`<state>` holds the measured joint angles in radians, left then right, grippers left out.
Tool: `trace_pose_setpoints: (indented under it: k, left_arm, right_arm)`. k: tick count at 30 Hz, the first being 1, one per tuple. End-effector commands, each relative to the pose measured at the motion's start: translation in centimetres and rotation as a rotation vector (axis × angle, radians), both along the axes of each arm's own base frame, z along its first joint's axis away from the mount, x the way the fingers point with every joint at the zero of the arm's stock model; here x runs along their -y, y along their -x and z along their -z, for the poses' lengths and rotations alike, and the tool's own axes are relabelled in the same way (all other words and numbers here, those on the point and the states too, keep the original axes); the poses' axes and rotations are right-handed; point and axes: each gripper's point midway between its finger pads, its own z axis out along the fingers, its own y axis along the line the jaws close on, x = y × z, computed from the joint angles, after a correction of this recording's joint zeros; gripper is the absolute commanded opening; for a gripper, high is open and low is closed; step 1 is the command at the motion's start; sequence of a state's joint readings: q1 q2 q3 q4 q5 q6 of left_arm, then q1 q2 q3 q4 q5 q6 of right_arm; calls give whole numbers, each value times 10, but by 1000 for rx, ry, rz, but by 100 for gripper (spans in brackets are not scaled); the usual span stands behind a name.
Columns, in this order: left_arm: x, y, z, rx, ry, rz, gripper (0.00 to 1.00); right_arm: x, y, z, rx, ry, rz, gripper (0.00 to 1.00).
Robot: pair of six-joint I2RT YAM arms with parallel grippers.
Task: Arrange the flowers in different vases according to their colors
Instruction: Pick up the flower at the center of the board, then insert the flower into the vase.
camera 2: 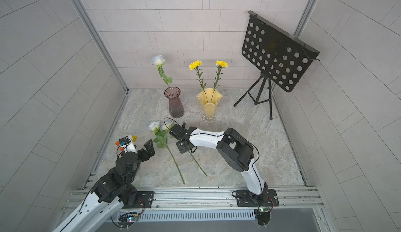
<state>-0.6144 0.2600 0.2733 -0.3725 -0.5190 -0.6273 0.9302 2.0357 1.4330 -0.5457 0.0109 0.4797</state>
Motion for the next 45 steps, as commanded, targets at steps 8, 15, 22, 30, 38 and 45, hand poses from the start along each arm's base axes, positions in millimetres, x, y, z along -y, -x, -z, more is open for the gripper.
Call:
trace_pose_setpoints:
  k: [8,15,22,30,38,45]
  left_arm:
    - [-7,2,7,-9,-37,-23,100]
    - [-5,1,8,-11,-34,-16,100]
    - [34,-13,4,-9,39,136,100]
    - [71,-45,-9,-105,-7,216,100]
    - [93,-53,30,-246,-71,298,100]
    - [66,-43,9,-84,-47,218,100]
  right_arm:
    - [26,-1,-88,148,-63,37,0]
    - [27,-11,-133,263,-200,58,0]
    - [37,-32,-232,525,-422,129,0]
    - [42,-61,-314,738,-605,180,0]
    - [31,-96,-369,889,-714,217,0]
    - [18,-138,-416,1043,-753,243,0]
